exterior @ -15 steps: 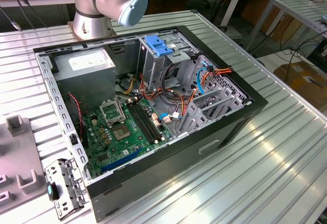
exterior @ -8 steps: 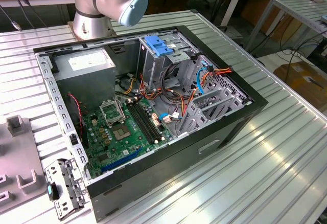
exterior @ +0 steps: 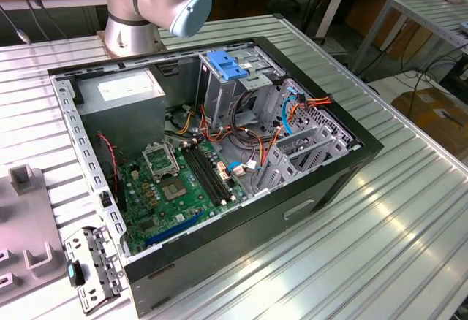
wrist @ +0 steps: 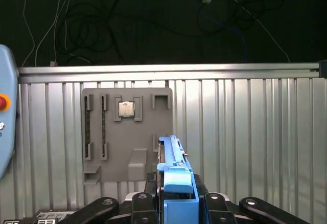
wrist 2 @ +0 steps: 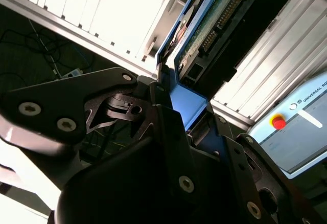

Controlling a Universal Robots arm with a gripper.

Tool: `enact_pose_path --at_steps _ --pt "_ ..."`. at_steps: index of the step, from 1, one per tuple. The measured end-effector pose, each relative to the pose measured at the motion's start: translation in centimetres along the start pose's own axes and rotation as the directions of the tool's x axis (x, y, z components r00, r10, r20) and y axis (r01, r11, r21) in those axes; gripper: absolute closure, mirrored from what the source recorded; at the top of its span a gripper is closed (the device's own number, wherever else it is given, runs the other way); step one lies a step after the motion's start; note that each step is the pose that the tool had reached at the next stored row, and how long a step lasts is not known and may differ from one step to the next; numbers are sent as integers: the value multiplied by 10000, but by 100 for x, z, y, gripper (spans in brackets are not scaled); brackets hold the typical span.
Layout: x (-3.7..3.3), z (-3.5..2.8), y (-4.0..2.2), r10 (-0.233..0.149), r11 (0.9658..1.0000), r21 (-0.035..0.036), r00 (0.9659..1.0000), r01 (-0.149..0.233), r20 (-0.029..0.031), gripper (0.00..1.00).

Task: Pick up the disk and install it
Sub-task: 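Pick up the disk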

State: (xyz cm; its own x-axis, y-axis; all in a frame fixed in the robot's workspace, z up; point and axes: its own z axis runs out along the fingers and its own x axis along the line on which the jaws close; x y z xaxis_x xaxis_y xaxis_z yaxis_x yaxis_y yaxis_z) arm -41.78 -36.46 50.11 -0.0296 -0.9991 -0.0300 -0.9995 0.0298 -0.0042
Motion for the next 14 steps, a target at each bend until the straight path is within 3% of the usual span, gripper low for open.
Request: enact_pose_path --at_steps 7,14 --pt "7 0 -57 0 10000 1 10000 0 1 63" --pt "13 1 -164 0 10000 0 10000 0 0 63"
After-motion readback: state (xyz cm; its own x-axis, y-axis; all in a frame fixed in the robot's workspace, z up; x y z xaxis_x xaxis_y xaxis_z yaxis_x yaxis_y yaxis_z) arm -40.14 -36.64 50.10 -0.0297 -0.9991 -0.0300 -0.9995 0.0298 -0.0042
